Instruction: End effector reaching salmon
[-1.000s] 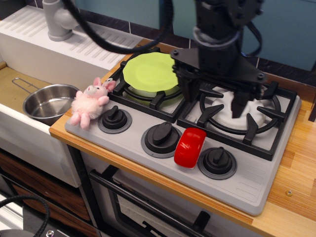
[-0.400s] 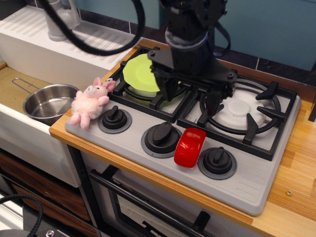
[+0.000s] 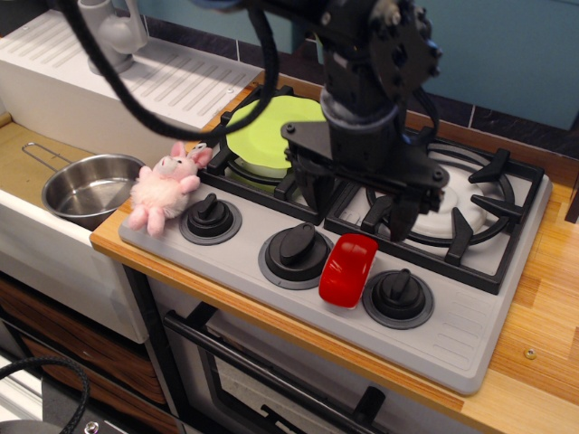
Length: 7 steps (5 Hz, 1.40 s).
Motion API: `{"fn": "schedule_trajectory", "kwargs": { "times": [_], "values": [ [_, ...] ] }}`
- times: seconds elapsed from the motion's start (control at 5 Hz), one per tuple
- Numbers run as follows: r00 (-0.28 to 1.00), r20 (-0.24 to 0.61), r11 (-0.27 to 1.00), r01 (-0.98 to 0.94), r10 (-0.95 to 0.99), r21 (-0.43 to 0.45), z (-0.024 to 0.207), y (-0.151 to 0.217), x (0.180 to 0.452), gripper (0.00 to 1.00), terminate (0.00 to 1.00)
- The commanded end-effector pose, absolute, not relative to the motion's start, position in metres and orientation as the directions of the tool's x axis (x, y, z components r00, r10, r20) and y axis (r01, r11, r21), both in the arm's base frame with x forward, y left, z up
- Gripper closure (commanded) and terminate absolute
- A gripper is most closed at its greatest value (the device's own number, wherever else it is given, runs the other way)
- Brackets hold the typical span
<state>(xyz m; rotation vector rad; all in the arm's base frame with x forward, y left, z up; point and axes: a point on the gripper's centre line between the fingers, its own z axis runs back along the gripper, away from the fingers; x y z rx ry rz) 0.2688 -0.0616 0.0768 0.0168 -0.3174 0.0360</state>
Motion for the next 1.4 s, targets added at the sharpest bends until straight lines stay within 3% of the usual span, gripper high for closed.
{"fn": "schedule_trajectory", "kwargs": {
  "times": [0.0,0.6,1.0,1.2],
  "values": [
    [0.923,0.381,0.999,-0.052,0.046,0.006,0.082,-0.073,0.272,0.00,0.00],
    [0.902,0.431,1.000,0.008,-0.017,0.025,0.053,-0.059,0.293,0.00,0.00],
    [0.910,0.414,0.999,-0.010,-0.007,0.039,0.056,-0.059,0.280,0.00,0.00],
    [0.915,0.402,0.999,-0.035,0.015,0.042,0.057,-0.065,0.277,0.00,1.00]
  ]
}}
